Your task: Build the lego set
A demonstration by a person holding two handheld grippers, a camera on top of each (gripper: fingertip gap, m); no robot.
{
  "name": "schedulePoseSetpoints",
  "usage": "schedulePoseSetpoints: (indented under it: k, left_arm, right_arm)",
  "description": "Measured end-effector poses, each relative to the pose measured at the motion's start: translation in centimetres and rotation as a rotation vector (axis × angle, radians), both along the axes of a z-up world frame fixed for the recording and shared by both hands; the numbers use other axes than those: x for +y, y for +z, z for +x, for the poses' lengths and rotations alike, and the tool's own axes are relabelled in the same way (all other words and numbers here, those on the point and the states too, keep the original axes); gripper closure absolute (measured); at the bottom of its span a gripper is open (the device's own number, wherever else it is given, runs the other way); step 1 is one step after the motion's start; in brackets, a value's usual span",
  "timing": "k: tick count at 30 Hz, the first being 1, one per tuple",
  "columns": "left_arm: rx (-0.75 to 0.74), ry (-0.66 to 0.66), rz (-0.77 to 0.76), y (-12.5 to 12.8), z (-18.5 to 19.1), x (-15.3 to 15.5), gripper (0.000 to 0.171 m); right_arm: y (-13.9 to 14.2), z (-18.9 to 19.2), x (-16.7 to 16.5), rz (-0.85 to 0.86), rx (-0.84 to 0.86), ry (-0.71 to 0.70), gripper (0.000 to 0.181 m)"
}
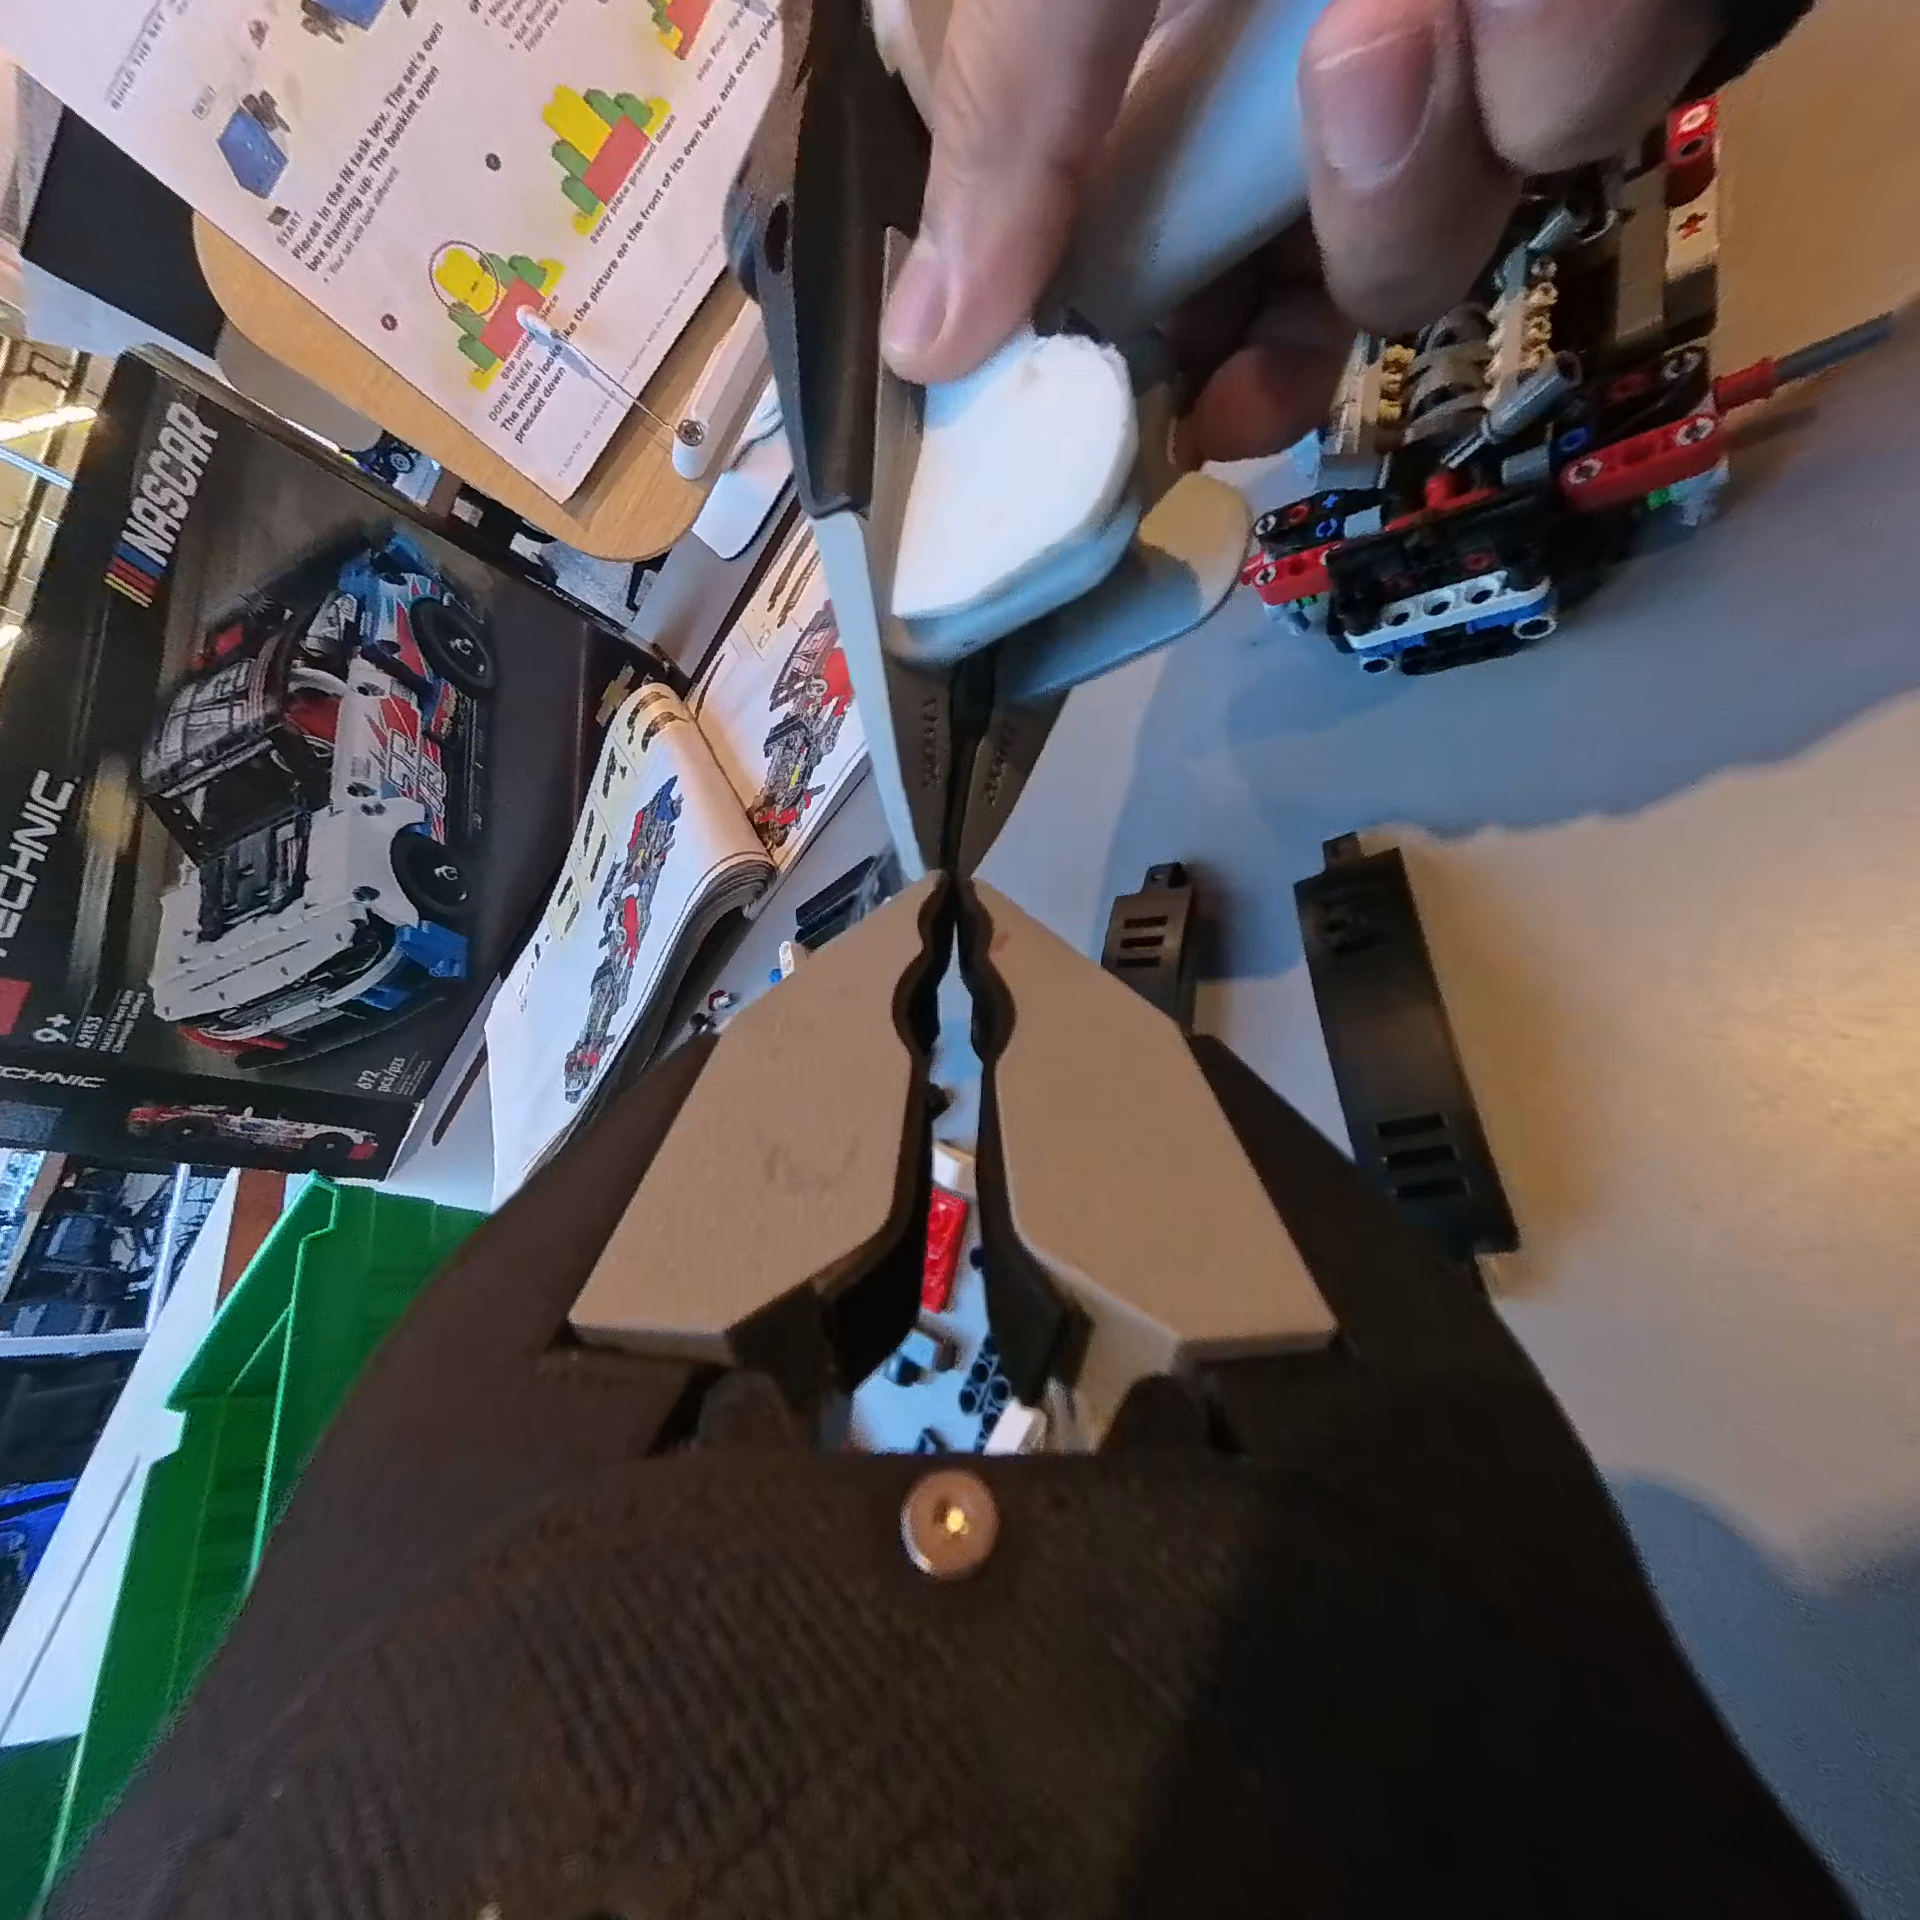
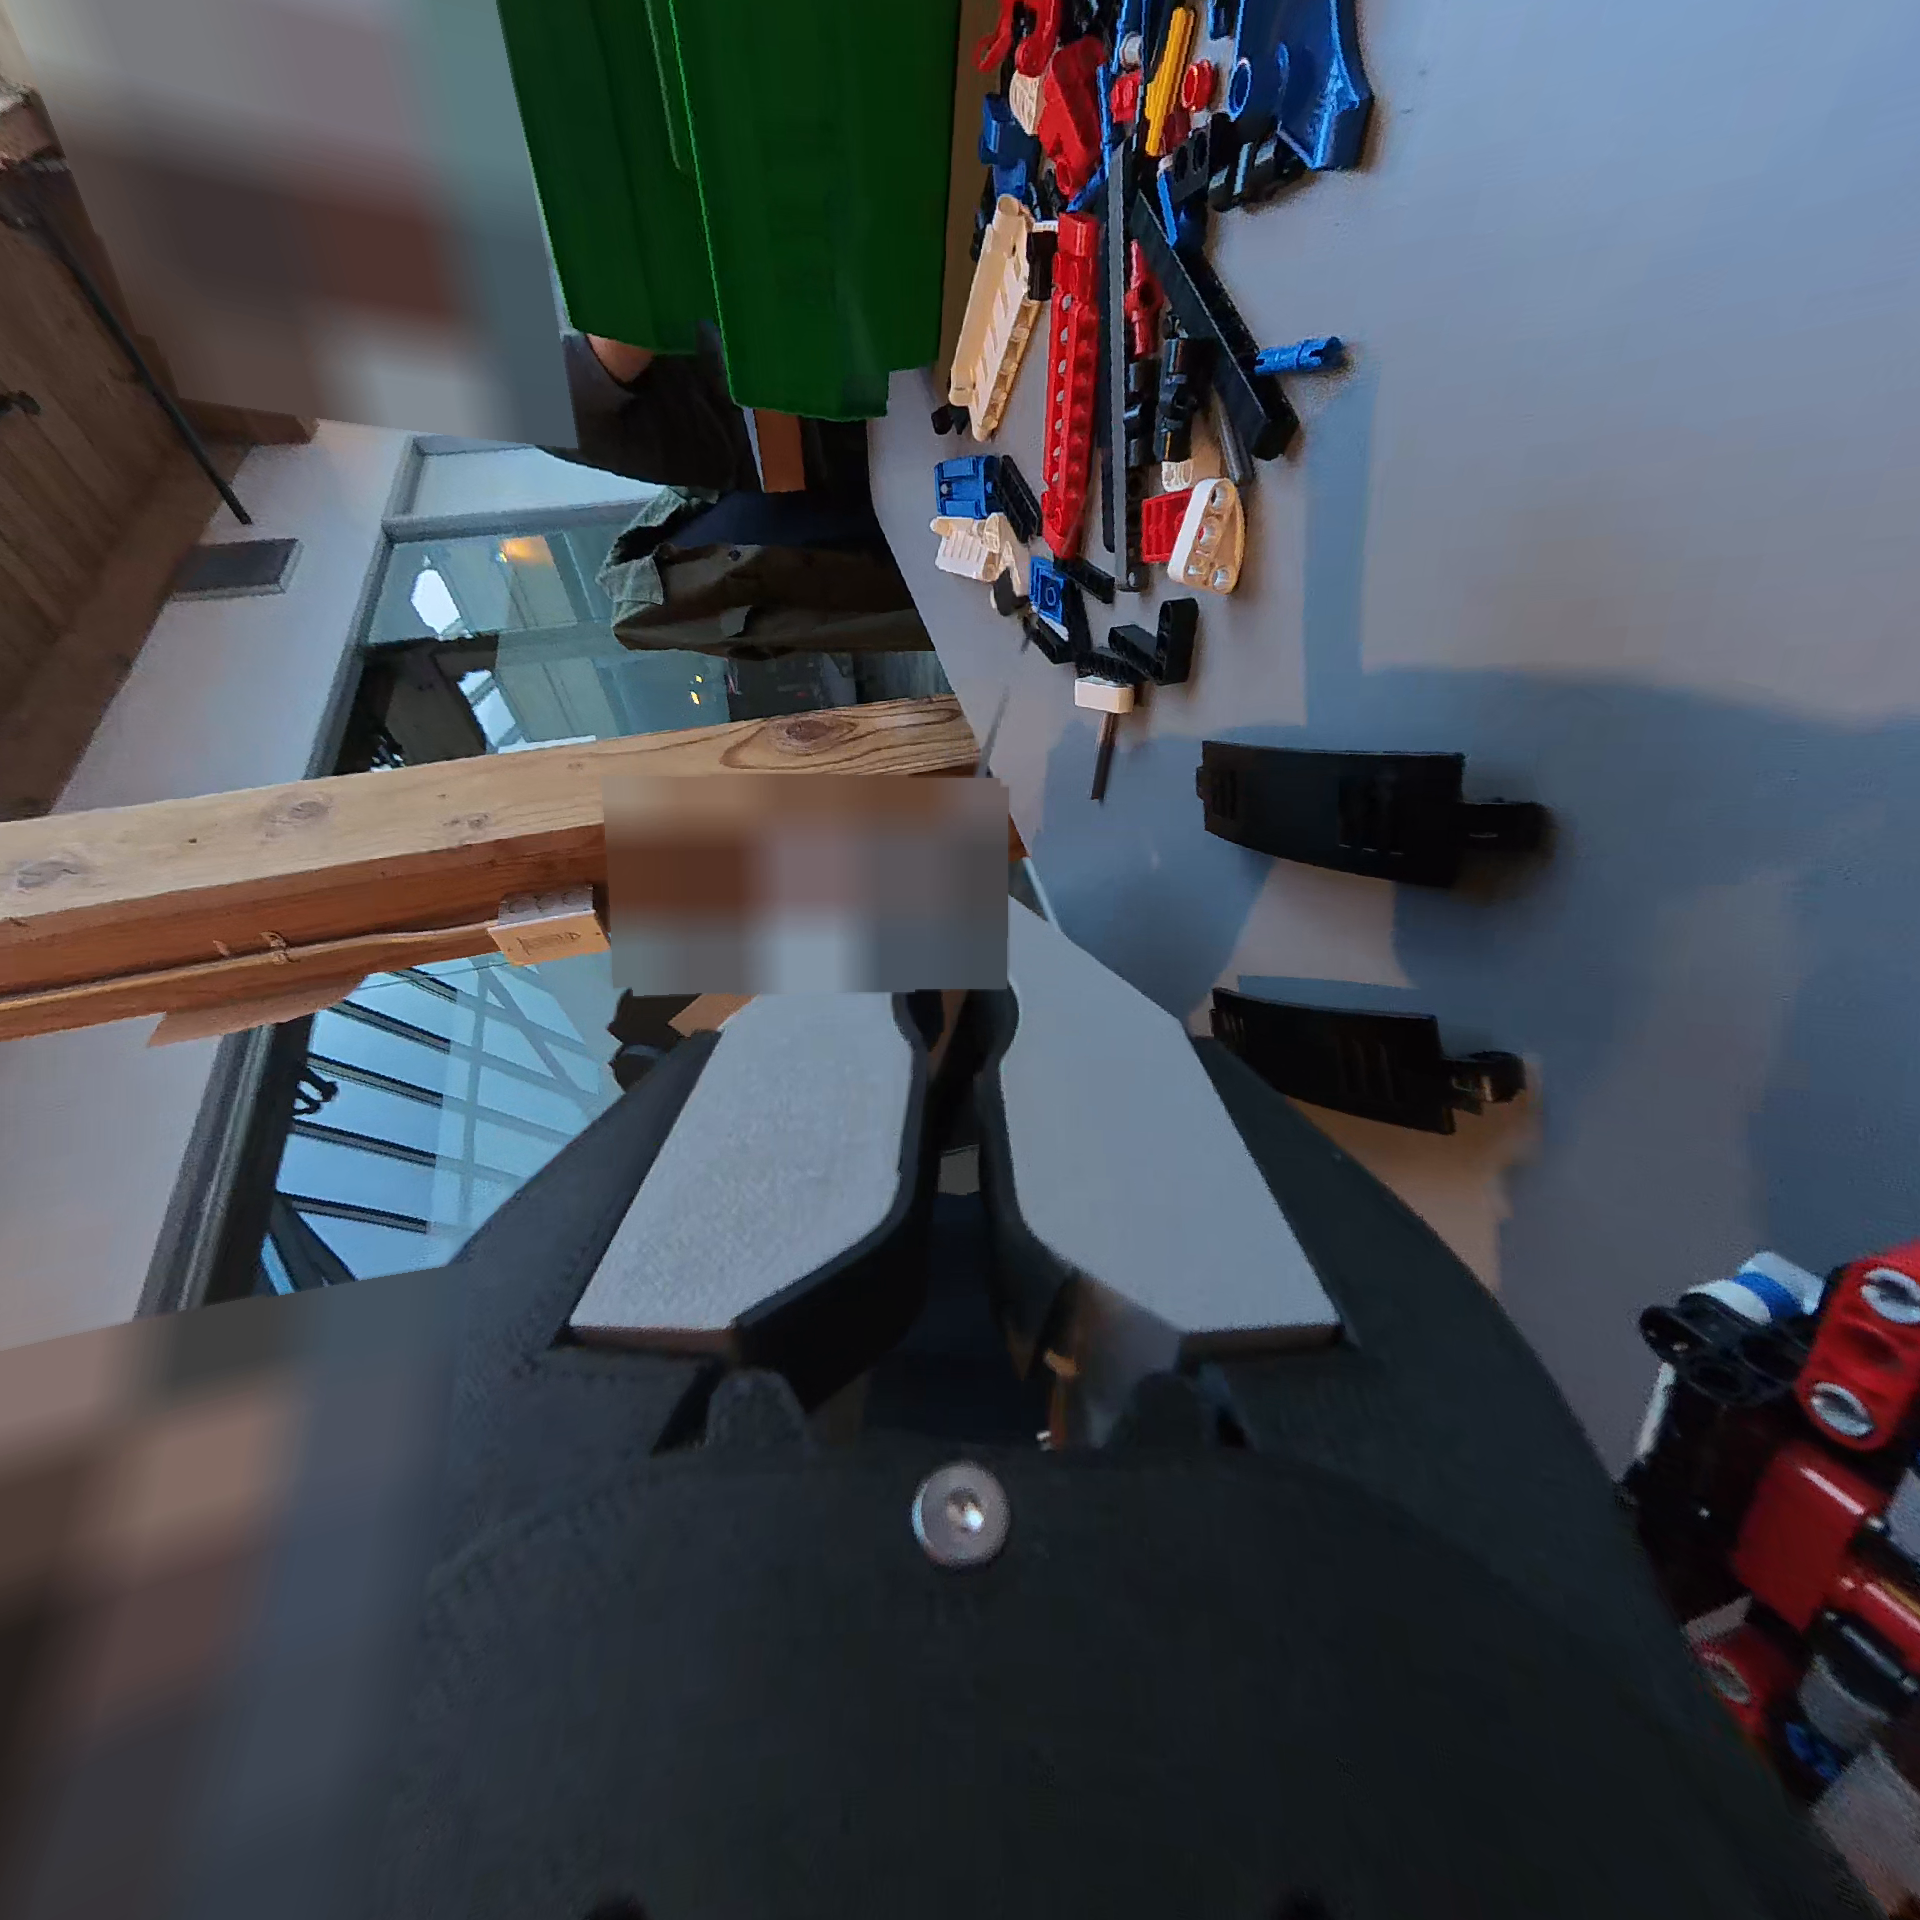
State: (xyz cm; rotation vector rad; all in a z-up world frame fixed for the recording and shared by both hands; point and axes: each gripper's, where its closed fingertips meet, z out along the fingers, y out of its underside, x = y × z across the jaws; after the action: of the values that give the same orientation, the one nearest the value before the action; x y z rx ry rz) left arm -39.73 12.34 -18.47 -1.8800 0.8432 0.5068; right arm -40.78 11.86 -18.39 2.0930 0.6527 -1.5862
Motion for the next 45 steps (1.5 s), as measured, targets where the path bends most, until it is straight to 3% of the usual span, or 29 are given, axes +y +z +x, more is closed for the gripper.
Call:
schedulePoseSetpoints:
  k: [4,10,15,16,18,22,26,30,36,40,45]
  left_arm:
    - [-0.090,-0.043,-0.031,-0.4,0.7,-0.3,0.171]
    - [-0.376,-0.147,-0.127,0.3,2.3,-2.4,0.171]
    - [-0.351,-0.079,-0.076,0.4,1.7,-2.1,0.170]
    - [-0.313,-0.057,-0.044,0.5,1.5,-2.0,0.167]
    - [-0.272,-0.103,0.006,1.2,2.7,-2.6,0.137]
    - [-0.344,-0.166,0.039,2.1,4.2,-4.3,0.129]
    - [-0.507,-0.109,-0.204,-1.5,2.5,-6.1,0.111]
    - [-0.671,-0.142,-0.460,-5.0,2.2,-8.0,0.115]
    - [-0.621,-0.234,-0.679,-8.3,2.2,-8.0,0.119]
    - [-0.597,-0.352,-0.750,-8.5,2.9,-7.7,0.141]
    - [-0.524,-0.527,-0.861,-8.6,3.4,-8.7,0.150]
  right_arm:
    - [-0.4,0.7,-0.3,0.105,-0.001,0.086,0.181]
    - [0.0,2.2,-2.4,0.162,0.049,0.223,0.181]
    - [0.0,1.8,-2.1,0.189,0.082,0.147,0.181]
    - [0.0,1.7,-1.9,0.191,0.083,0.127,0.181]
    - [-0.2,1.9,-1.0,0.228,0.075,0.086,0.181]
    - [1.8,3.3,-1.3,0.176,0.151,0.127,0.181]
    - [3.3,5.7,-2.0,0.297,0.205,0.235,0.181]
    - [4.3,8.4,-1.8,0.391,0.263,0.284,0.181]
    - [3.7,12.1,-3.2,0.482,0.269,0.367,0.181]
    - [2.9,14.3,-4.8,0.492,0.265,0.395,0.181]
    - [1.4,16.5,-6.5,0.471,0.253,0.415,0.181]
